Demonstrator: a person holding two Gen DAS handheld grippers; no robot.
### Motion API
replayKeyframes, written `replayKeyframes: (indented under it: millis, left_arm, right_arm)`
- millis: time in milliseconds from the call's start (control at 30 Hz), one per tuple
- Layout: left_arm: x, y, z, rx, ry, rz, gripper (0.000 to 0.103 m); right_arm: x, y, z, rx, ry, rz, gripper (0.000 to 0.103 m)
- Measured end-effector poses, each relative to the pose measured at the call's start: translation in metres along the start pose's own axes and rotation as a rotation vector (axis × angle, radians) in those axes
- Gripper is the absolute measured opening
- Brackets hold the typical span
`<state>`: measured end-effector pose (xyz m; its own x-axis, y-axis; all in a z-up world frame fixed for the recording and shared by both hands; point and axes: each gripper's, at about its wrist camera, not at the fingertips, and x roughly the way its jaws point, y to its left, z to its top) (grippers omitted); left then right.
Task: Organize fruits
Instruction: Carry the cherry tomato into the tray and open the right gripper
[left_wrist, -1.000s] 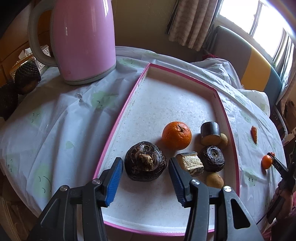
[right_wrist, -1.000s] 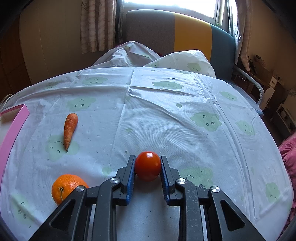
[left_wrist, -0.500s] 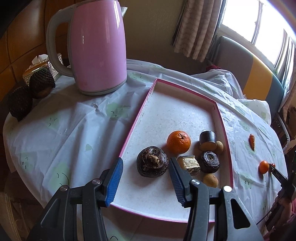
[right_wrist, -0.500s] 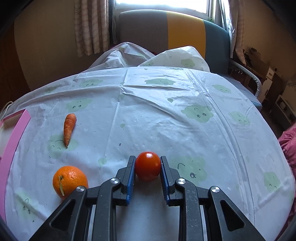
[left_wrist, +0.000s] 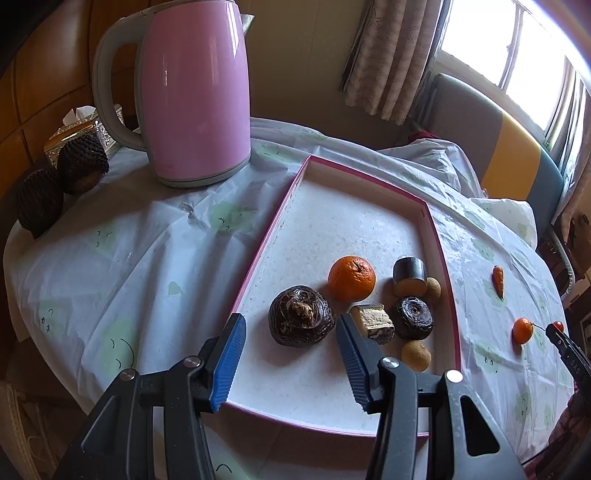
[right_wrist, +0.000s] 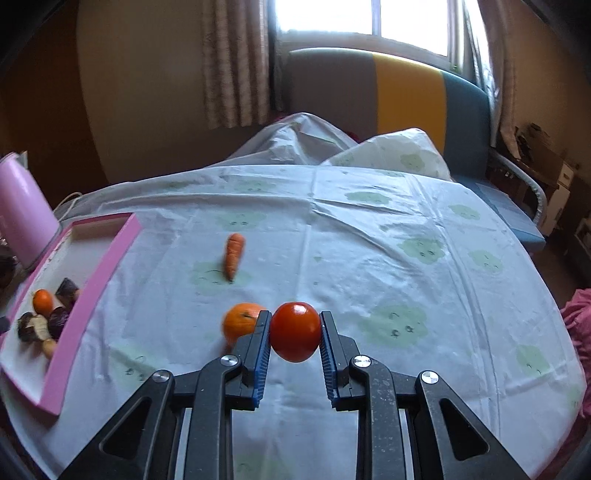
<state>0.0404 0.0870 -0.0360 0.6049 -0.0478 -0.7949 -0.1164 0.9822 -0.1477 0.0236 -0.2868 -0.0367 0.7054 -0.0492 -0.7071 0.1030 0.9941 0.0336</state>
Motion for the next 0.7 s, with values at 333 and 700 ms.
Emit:
replayKeyframes:
  millis: [333,700]
  left_arm:
    - [-0.006,0.005,-0.002,-0.005,-0.018,0.003,0.052]
    - [-0.006,0.018,-0.003,-0.030,-0.020,0.012,0.052]
  right_arm:
    - [-0.009,0.133,0.000,-0.231,0.041,0.351,0.025]
    - [0.007,0.224,-0.010,-0.424,0.118,0.491,0.025]
